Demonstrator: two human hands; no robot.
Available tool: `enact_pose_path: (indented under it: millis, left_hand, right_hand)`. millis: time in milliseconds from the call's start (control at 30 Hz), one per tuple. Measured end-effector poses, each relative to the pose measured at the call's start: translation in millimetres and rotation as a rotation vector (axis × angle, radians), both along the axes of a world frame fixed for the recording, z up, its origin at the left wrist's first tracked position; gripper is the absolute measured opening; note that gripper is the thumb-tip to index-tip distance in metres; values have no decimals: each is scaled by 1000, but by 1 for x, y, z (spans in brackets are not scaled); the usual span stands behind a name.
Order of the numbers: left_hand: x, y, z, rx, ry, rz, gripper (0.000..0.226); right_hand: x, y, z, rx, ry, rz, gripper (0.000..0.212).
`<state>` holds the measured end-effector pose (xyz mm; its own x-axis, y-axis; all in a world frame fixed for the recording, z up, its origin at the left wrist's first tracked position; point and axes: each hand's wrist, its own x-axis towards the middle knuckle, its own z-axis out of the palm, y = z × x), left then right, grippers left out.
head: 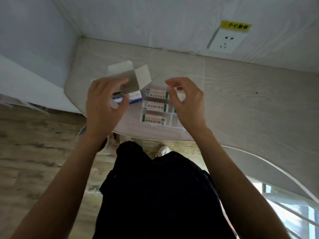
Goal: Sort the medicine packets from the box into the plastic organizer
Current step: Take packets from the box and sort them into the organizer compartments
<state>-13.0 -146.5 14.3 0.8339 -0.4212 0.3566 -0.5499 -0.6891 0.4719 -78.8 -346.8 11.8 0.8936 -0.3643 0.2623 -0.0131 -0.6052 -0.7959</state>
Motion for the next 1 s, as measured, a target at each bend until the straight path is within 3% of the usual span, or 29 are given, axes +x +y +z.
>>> enact_pose_path:
  millis: [133,200,367,600,833,1000]
  left_hand:
    - [34,31,-16,273,326,84,100]
    - [45,31,-21,350,443,64,110]
    - [48,31,-32,242,400,78,82]
    - [46,40,-48,165,279,2,76]
    - [49,39,-47,168,275,5,75]
    - [47,37,-47,167,274,-5,75]
  right_hand:
    - [48,38,5,-150,83,293,17]
    - [69,53,4,-264,223,422,25]
    - [99,79,-9,-469,493,408,31]
    - [102,88,-23,-334,522,398,29]
    - [111,93,-29,-483,577,356,24]
    - [115,101,-36,-476,603,321,22]
